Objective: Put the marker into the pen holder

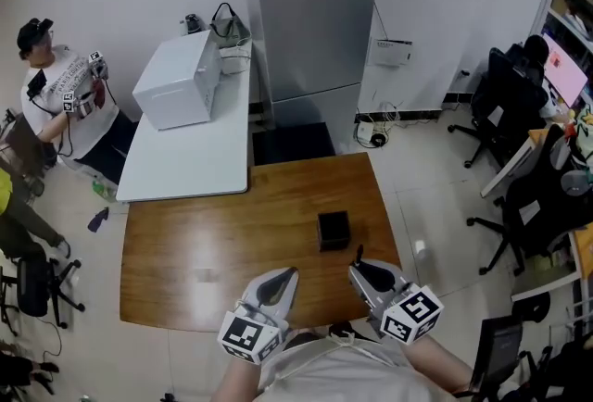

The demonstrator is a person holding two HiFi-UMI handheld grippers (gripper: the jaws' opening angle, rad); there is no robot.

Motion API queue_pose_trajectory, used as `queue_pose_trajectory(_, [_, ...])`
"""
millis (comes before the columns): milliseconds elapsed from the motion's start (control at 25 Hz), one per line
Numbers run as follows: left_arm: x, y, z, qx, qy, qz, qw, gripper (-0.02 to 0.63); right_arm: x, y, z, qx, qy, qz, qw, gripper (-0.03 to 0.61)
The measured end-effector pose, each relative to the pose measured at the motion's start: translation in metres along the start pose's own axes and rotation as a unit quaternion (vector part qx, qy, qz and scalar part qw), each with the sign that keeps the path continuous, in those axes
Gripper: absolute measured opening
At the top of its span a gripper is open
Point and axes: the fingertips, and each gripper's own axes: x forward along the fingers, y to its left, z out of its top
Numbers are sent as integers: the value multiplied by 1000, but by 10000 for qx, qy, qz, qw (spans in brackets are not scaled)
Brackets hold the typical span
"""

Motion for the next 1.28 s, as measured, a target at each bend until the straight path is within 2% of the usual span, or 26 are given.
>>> queue_pose_trajectory(200, [16,1,0,-82,10,-30,10000,14,18,-18,7,-108,-74,21,9999,35])
queue_pose_trajectory(440, [32,7,-5,-81,95,-51,9999,14,64,-79,10,-3,-253,-450,9987,35])
queue_pose_trajectory(720, [46,19,-10,-105,192,-8,9998,14,103,-114,-15,-302,-33,-599,9977,35])
queue_pose_trajectory(840, [49,26,-14,-135,250,52,9996,14,112,-122,-25,-188,-22,-663,9976,35])
queue_pose_trajectory(1040, [56,37,-17,-206,367,123,9990,14,127,-138,-57,33,415,-731,9965,37])
queue_pose_trajectory(1280, [56,48,-26,-304,487,181,9982,14,135,-143,-95,68,787,-894,9929,36])
